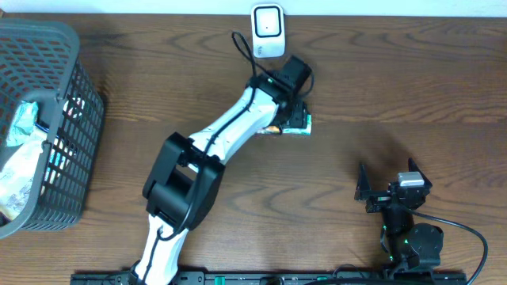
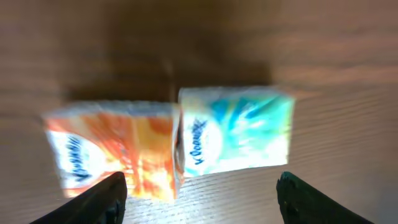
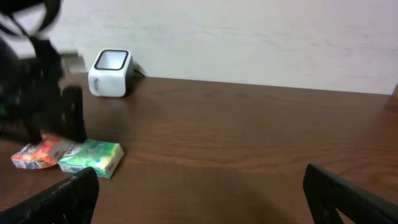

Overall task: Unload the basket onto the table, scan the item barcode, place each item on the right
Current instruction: 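Hold the orange pack under the scanner, then place it beside the green pack, then reach the left gripper into the basket and grasp the white snack bag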

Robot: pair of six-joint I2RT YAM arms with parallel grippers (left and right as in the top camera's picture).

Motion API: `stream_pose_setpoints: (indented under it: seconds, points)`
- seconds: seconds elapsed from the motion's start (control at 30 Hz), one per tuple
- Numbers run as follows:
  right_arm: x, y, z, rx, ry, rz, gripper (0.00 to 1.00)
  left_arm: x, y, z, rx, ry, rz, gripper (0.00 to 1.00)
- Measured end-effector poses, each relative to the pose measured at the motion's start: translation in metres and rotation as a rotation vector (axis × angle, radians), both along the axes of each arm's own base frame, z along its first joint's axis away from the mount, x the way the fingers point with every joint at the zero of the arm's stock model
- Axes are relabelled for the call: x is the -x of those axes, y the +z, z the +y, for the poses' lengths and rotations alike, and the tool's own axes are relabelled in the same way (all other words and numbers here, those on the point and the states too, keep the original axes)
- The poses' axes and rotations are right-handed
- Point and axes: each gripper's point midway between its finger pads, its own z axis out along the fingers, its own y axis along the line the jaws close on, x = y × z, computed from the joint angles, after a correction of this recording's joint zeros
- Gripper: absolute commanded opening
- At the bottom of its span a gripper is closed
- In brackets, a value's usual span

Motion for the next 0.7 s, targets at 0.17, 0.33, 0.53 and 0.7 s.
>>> stream_pose_setpoints:
  seconds: [0.17, 0.33, 0.53, 0.7]
  points:
    - [0.0, 0.0, 0.0, 0.0, 0.0, 0.0, 0.99, -0.032, 0.126, 0.026, 0.123, 0.016, -0.247, 0.83]
    - [0.0, 0.0, 0.0, 0.0, 0.0, 0.0, 0.99, -0.039, 0.276, 0.144, 0.167, 0.233, -0.569, 0.83]
    - [0.0, 0.0, 0.0, 0.0, 0.0, 0.0, 0.99, -0.002, 0.357, 0.34, 0.04, 0.669, -0.781, 0.83]
    - [0.0, 0.0, 0.0, 0.0, 0.0, 0.0, 0.99, 0.05, 0.338, 0.467, -0.12, 1.009, -0.698, 0.83]
